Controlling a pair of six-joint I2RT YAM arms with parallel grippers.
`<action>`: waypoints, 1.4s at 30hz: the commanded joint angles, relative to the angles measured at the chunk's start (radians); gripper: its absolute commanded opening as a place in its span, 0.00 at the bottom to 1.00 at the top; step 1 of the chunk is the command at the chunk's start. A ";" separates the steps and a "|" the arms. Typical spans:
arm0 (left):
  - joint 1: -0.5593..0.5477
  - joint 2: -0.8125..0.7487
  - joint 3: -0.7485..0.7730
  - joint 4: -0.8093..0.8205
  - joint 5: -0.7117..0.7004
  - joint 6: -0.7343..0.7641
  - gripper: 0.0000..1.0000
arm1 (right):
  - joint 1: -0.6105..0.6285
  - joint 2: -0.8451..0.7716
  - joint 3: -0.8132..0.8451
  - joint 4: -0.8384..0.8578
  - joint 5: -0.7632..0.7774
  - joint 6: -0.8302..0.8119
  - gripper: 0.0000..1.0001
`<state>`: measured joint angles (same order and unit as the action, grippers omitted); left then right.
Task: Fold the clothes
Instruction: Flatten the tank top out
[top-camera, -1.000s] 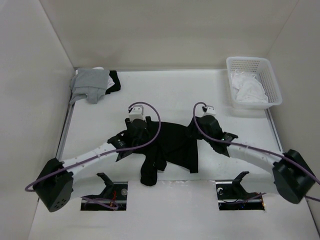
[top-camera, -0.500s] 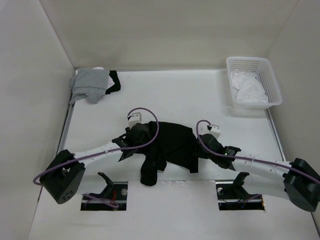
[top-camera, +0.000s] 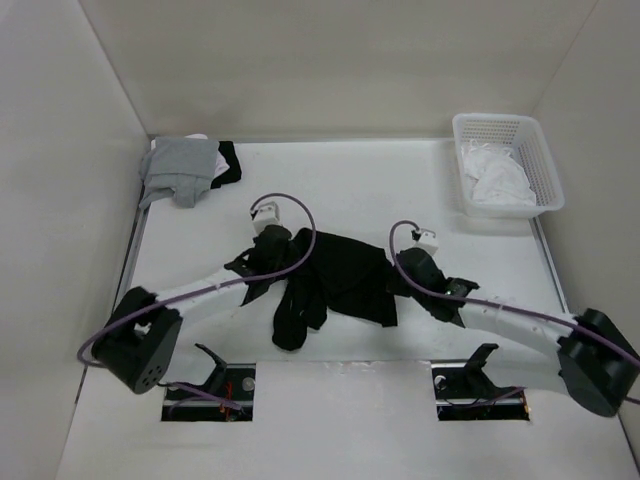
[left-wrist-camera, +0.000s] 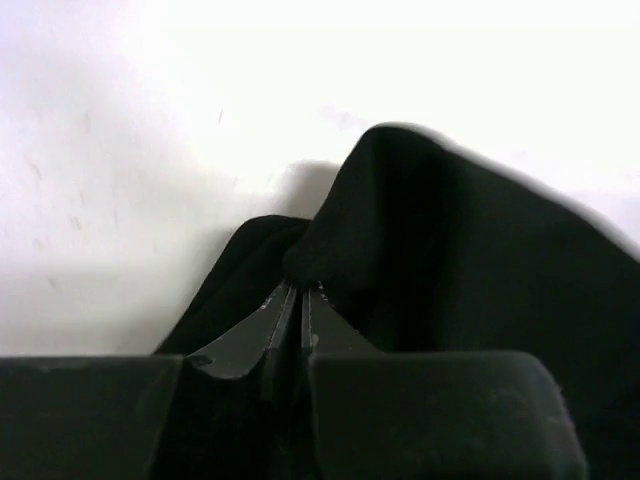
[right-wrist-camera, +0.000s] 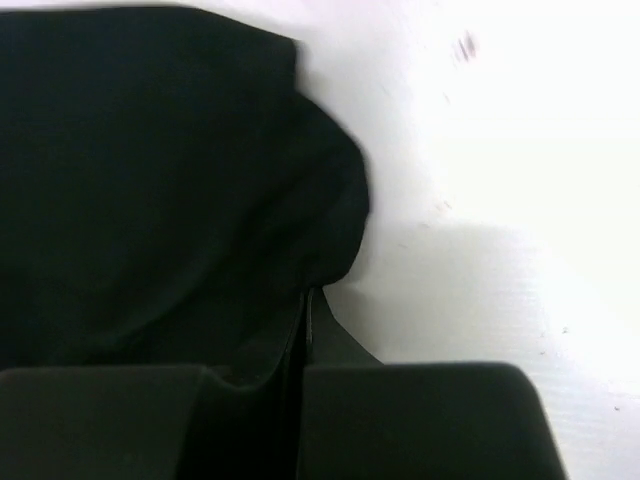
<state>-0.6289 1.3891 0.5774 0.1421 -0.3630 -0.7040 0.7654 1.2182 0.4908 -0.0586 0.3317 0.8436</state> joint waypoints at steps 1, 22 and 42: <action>0.007 -0.204 0.114 0.068 -0.071 0.098 0.01 | 0.030 -0.211 0.129 0.010 0.102 -0.127 0.00; 0.128 -0.299 0.280 0.386 -0.170 0.357 0.10 | 0.670 -0.662 0.272 -0.414 0.169 -0.078 0.05; 0.059 0.056 0.365 0.229 -0.141 0.284 0.52 | -0.102 -0.296 0.000 0.094 -0.076 -0.095 0.36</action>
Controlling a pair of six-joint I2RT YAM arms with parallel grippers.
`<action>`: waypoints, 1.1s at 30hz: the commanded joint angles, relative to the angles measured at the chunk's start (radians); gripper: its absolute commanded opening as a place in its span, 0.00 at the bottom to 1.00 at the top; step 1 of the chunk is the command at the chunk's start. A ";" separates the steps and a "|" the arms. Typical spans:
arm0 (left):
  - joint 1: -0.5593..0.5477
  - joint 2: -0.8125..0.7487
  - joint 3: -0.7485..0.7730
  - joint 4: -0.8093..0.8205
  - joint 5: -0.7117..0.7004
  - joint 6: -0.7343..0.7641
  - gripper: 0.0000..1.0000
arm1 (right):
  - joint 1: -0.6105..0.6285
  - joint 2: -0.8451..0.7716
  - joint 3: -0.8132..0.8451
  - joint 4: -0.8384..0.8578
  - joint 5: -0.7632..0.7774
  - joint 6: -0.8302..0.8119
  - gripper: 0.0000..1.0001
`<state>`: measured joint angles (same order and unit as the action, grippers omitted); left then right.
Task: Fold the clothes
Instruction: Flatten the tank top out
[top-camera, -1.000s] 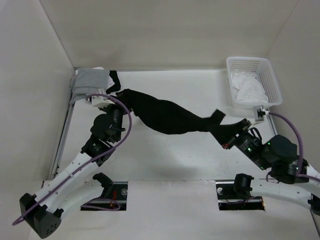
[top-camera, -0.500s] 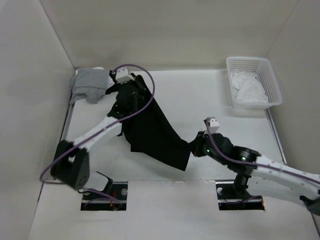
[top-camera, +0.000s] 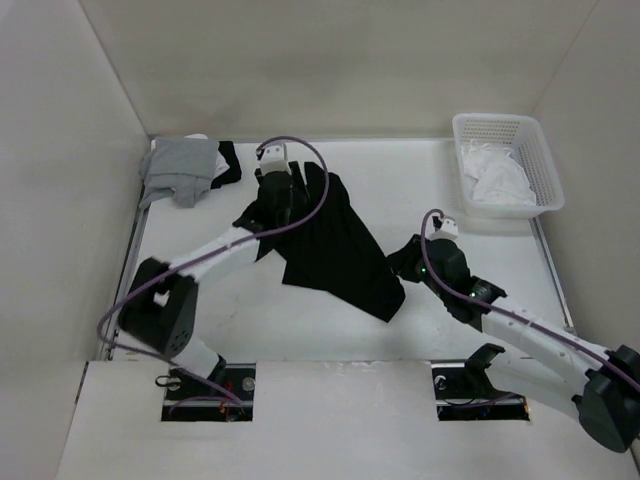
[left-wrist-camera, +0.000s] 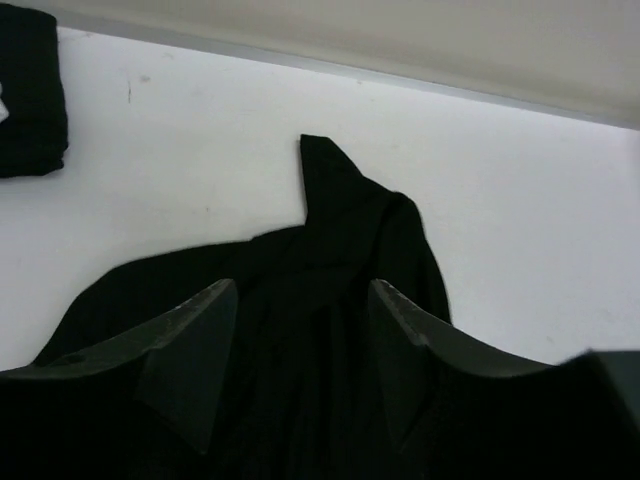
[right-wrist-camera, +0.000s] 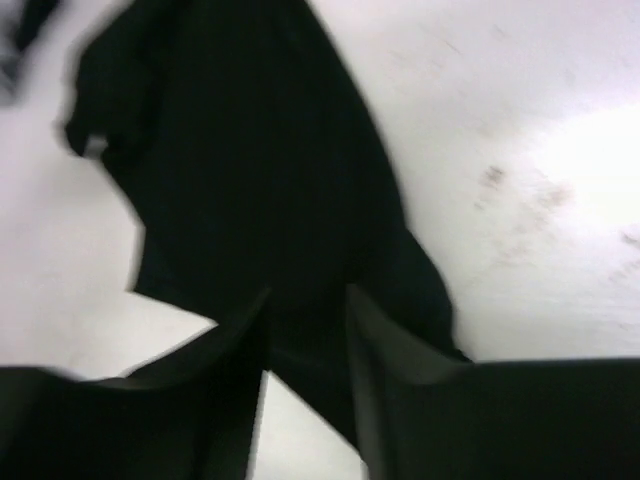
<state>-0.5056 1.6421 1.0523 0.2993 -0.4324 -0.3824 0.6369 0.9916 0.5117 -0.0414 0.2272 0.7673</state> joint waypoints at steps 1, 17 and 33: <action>-0.079 -0.241 -0.176 0.070 -0.103 -0.055 0.43 | 0.034 -0.091 -0.036 0.072 0.023 -0.020 0.25; 0.233 -0.122 -0.500 0.207 0.288 -0.454 0.37 | 0.177 -0.077 -0.091 0.092 0.001 -0.019 0.05; 0.229 -0.047 -0.485 0.219 0.153 -0.493 0.22 | 0.166 -0.097 -0.147 0.097 0.015 0.024 0.28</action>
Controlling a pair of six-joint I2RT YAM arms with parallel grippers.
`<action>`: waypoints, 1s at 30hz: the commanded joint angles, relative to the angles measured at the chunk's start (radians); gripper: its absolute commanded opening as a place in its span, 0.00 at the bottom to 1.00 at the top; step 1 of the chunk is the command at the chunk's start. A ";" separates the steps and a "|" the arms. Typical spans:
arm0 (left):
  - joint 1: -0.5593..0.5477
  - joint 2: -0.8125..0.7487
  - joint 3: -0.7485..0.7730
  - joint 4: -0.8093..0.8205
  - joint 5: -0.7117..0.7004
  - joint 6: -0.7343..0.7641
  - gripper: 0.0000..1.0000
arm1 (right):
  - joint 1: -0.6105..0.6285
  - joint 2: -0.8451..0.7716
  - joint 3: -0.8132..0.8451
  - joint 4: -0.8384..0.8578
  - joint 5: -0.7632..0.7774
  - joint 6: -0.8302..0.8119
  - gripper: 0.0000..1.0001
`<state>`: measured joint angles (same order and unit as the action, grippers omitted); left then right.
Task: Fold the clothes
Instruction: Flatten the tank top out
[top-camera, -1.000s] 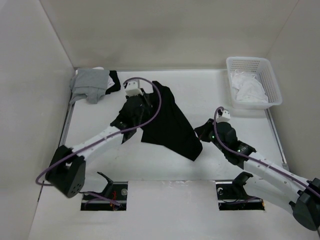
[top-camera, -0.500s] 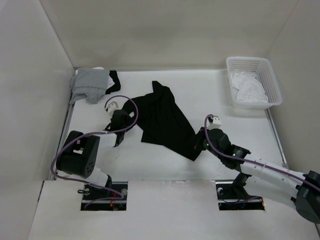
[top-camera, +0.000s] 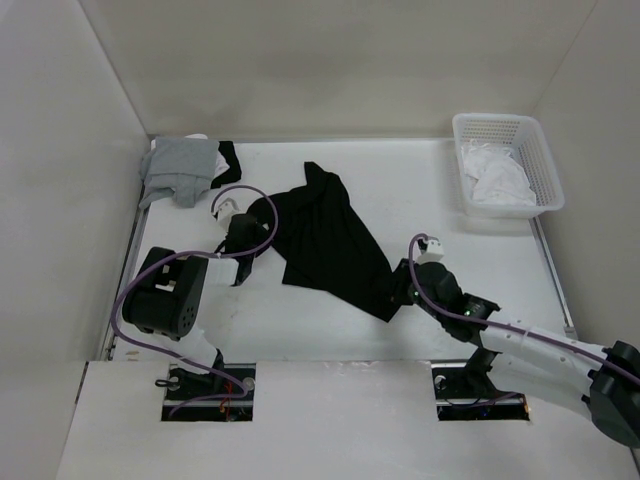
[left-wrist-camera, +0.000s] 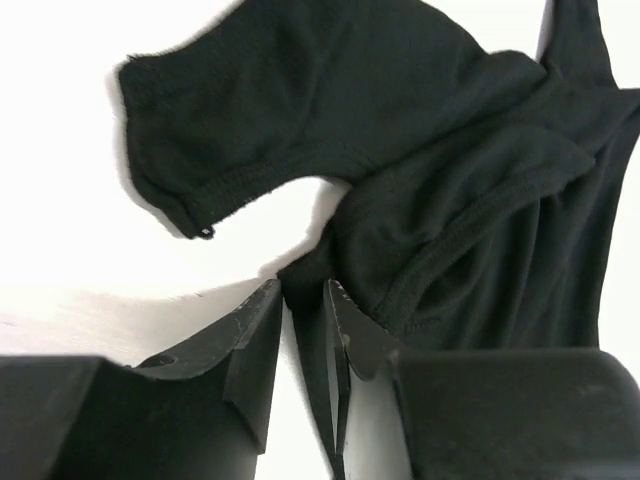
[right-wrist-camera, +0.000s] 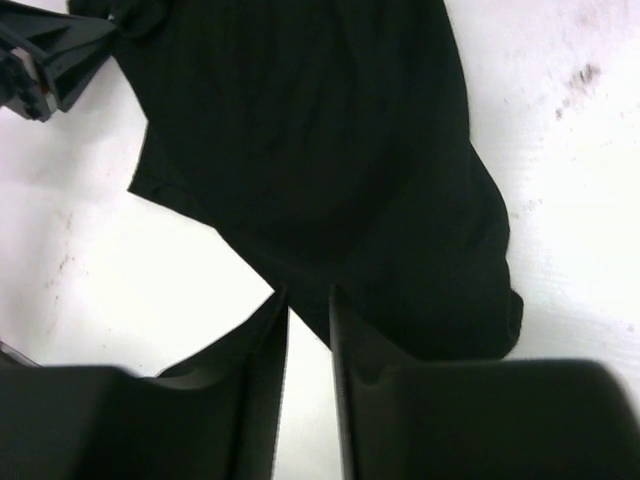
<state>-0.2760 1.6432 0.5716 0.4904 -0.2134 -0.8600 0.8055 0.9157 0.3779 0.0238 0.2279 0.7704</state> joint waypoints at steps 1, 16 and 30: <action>0.001 -0.048 -0.004 0.028 -0.069 -0.016 0.20 | -0.002 -0.023 -0.016 0.022 0.014 0.027 0.30; -0.123 -0.544 -0.186 -0.185 -0.124 -0.039 0.03 | 0.192 -0.015 0.002 -0.418 0.135 0.360 0.43; -0.177 -0.823 -0.251 -0.383 -0.166 0.001 0.04 | 0.254 0.212 0.147 -0.611 0.315 0.495 0.43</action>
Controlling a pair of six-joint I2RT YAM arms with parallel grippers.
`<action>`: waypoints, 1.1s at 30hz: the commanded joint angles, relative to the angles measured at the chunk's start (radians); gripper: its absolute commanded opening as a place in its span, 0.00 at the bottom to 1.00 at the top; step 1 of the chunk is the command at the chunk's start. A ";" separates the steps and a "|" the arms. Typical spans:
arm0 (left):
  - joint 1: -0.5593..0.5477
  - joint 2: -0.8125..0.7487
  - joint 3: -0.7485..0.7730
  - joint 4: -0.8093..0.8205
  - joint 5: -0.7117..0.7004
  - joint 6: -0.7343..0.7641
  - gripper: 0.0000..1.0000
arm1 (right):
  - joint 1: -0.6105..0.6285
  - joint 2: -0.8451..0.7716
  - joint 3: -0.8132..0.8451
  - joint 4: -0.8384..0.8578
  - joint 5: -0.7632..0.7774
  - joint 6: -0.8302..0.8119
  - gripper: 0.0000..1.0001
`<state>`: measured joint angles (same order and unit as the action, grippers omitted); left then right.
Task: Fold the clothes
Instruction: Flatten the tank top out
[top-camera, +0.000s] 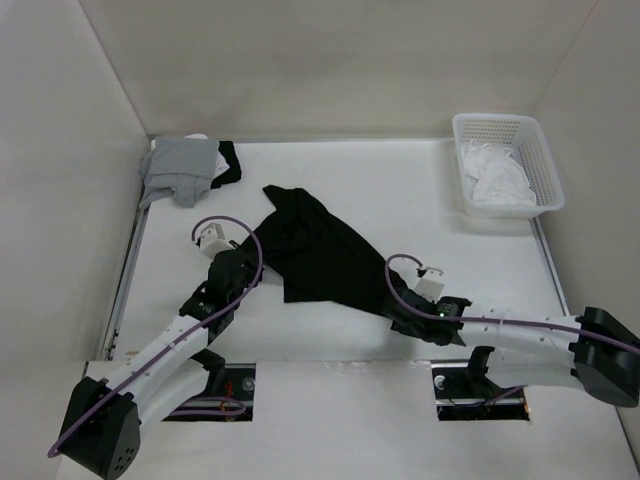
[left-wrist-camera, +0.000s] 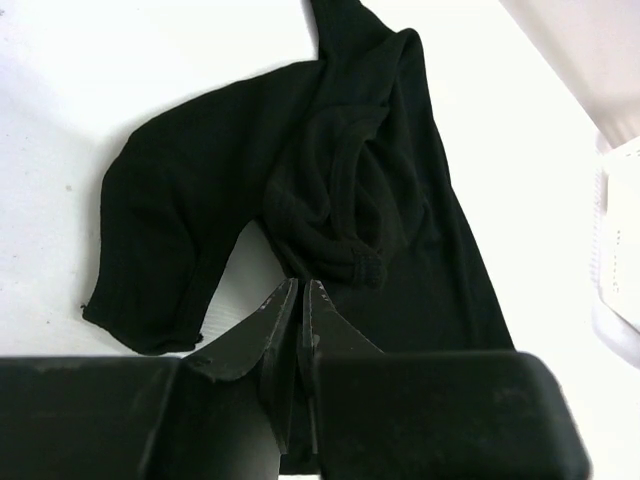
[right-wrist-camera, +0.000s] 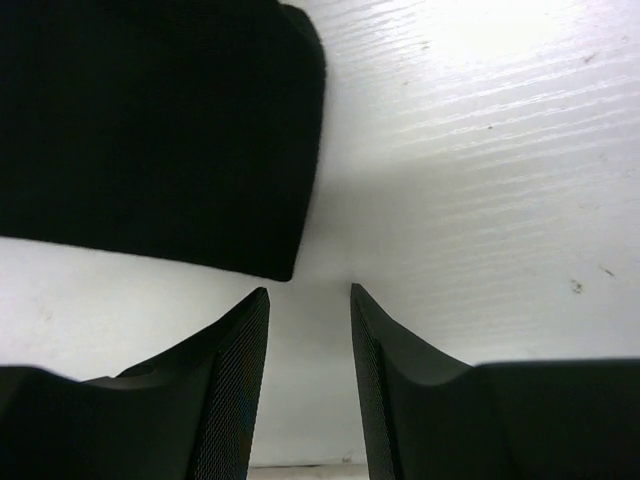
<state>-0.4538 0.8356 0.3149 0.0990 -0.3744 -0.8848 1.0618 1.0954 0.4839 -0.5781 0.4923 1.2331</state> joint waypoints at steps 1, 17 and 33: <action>0.002 -0.015 0.007 0.014 0.005 0.029 0.04 | -0.016 0.047 0.042 0.004 0.052 0.028 0.43; 0.013 -0.052 0.110 0.067 0.003 0.101 0.04 | -0.052 -0.029 0.303 -0.220 0.161 -0.202 0.00; 0.142 -0.084 0.119 0.014 0.015 0.070 0.05 | 0.040 -0.018 0.256 -0.024 -0.026 -0.244 0.41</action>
<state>-0.3267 0.7574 0.4149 0.0910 -0.3607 -0.8120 1.1305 1.1351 0.8249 -0.7277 0.5175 0.9260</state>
